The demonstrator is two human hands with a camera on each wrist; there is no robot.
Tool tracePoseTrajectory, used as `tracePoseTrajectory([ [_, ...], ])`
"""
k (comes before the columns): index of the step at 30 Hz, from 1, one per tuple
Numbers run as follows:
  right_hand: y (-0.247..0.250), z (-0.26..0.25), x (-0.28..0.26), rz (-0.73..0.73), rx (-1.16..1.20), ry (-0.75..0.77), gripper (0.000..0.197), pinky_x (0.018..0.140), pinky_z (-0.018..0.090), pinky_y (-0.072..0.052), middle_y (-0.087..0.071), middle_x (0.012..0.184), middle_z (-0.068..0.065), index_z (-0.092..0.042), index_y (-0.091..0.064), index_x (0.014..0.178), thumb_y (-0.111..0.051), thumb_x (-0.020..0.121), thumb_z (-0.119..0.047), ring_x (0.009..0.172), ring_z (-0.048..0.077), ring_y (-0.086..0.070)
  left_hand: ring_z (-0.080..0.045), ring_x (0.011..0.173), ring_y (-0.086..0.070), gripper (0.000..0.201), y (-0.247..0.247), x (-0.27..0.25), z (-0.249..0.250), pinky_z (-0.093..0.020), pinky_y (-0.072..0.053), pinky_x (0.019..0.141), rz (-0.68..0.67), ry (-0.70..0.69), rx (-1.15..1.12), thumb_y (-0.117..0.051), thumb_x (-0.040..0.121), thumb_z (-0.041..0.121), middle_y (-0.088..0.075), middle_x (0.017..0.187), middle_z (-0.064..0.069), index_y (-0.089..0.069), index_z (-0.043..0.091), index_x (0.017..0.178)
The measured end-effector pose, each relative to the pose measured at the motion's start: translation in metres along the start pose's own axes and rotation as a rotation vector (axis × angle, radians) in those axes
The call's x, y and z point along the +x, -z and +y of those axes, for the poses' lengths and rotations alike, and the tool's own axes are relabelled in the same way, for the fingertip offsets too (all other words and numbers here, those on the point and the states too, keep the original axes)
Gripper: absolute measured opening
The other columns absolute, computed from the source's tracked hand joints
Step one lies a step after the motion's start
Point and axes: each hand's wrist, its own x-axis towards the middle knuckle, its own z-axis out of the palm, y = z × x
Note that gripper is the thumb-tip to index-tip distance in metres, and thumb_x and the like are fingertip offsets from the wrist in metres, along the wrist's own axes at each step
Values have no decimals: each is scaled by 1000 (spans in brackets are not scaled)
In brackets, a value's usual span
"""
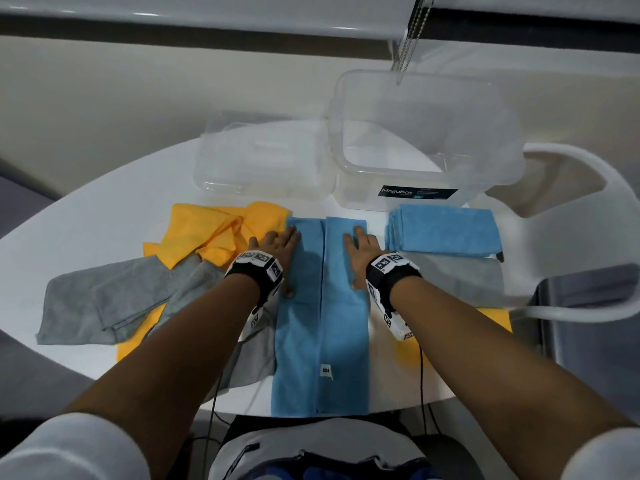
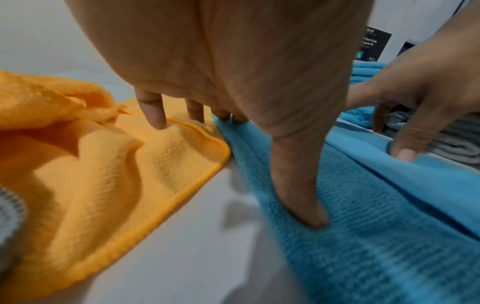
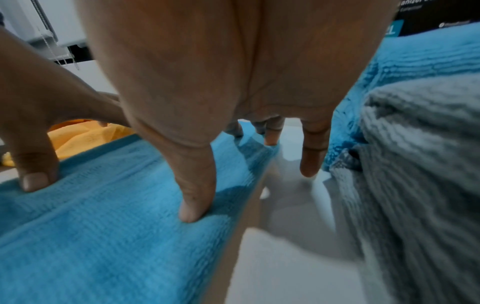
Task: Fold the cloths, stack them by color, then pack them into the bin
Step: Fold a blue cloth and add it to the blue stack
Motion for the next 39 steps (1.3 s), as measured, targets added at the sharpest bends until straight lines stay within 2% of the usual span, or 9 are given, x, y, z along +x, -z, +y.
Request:
tracePoseTrajectory([
  [9,9,-4,2,-4,-92,21,116,111,54,-28,24,158,16,-26,9,154,-74,74,-13,147,37,2,-35,141,-12,139,17,7,1,-63,-19,107,-2,-24,66,-83,51,62,17,159,6,11,35,150],
  [14,-8,-5,-14,76,-92,102,103,119,53,-4,33,155,14,-19,7,155,-64,82,-33,147,35,17,-30,146,0,107,8,-6,15,-57,-18,108,81,-93,101,-65,75,60,20,159,6,7,38,150],
  [17,-31,-9,-25,58,-79,184,103,121,50,-5,31,156,15,-15,7,155,-61,85,-49,147,33,20,-27,147,-1,93,-3,-10,24,-54,-18,108,104,-125,153,-56,81,61,10,161,4,-3,32,152],
  [22,-45,-8,-23,2,-80,186,112,120,48,-4,36,154,11,-16,16,153,-68,84,-44,145,31,26,-27,147,5,92,-16,-17,32,-55,-16,111,94,-64,110,-52,84,62,12,161,4,2,33,152],
  [25,-47,-12,-27,41,-93,185,110,120,49,-3,34,155,14,-13,14,154,-67,85,-40,145,34,24,-28,145,-7,80,-20,-36,41,-51,-22,109,200,-43,75,-55,86,53,3,160,-1,-11,31,150],
  [27,-49,-16,-38,131,-94,229,105,121,48,-2,31,156,14,-12,8,154,-66,85,-36,146,34,23,-30,134,-29,62,-29,-52,43,-46,-32,101,273,-62,-7,-57,84,42,-21,150,-6,-32,28,139],
  [31,-67,-21,-72,245,-7,391,86,122,41,-4,8,162,13,-14,-14,154,-63,85,-27,149,30,7,-32,81,-56,24,-56,-91,38,-35,-37,60,368,-162,-93,-47,74,29,-48,99,-8,-46,19,96],
  [35,-99,-20,-105,249,171,461,44,103,37,-42,-38,131,9,-12,-52,125,-59,81,-17,126,29,-37,-39,74,-55,43,-100,-108,8,-41,-46,60,255,-232,-98,-65,69,37,-53,90,-15,-55,8,100],
  [39,-129,-24,-121,121,76,434,28,87,41,-46,-47,113,6,-18,-55,100,-60,73,-14,108,27,-42,-40,75,-56,52,-121,-111,-2,-48,-54,66,257,-297,-50,-80,59,35,-55,86,-15,-53,10,96],
])
